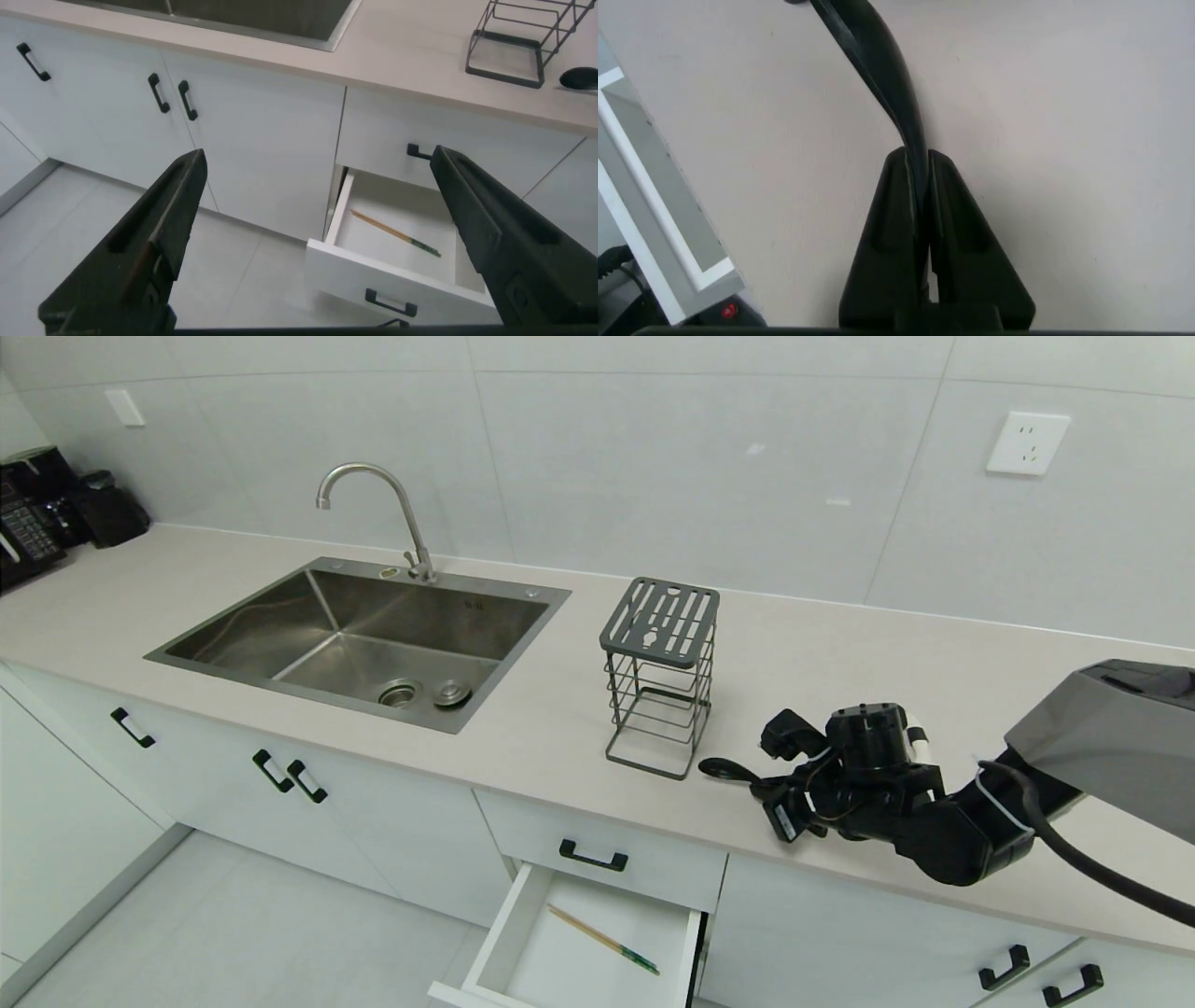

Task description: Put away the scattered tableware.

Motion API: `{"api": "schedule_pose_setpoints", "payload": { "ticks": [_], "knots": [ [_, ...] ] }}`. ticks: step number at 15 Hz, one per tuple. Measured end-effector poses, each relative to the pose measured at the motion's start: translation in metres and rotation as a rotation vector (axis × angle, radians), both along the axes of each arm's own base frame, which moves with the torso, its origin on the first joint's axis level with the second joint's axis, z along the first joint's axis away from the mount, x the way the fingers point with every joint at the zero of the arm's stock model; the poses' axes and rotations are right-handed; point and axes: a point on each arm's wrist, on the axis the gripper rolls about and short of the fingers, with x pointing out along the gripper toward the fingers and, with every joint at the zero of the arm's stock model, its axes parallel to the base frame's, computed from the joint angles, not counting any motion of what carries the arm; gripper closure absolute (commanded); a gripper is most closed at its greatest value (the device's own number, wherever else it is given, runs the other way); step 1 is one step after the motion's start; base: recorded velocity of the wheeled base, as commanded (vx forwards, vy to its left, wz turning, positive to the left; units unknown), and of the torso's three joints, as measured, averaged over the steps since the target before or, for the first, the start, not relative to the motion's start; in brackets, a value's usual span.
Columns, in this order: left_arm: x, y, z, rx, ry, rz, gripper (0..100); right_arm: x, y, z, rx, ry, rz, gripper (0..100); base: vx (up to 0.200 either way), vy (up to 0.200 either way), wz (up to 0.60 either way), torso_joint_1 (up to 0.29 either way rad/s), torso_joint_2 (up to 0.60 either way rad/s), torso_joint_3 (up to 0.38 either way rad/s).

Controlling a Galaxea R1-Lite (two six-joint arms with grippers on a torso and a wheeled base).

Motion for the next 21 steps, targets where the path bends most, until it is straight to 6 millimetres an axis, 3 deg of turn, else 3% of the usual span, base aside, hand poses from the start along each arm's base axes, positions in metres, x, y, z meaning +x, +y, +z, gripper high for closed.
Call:
{"api": "schedule_pose_setpoints", "payload": {
  "ticks": [5,10,14,21],
  "knots": [
    [0.0,0.0,0.0,0.0,0.0,0.0,0,-0.023,-0.003,0.035,-0.035,-0.106,0.076,100,0.0,0.0,0.0,0.0,0.0,0.0],
    [0.0,0.0,0.0,0.0,0.0,0.0,0,-0.072,-0.01,0.068,-0.014,-0.169,0.139,100,0.0,0.0,0.0,0.0,0.0,0.0],
    [0.0,0.0,0.0,0.0,0.0,0.0,0,-0.122,0.022,0.083,0.082,-0.206,0.277,100,0.0,0.0,0.0,0.0,0.0,0.0],
    [0.0,0.0,0.0,0.0,0.0,0.0,0,-0.152,0.048,0.086,0.191,-0.127,0.351,100,0.0,0.0,0.0,0.0,0.0,0.0]
  ]
}}
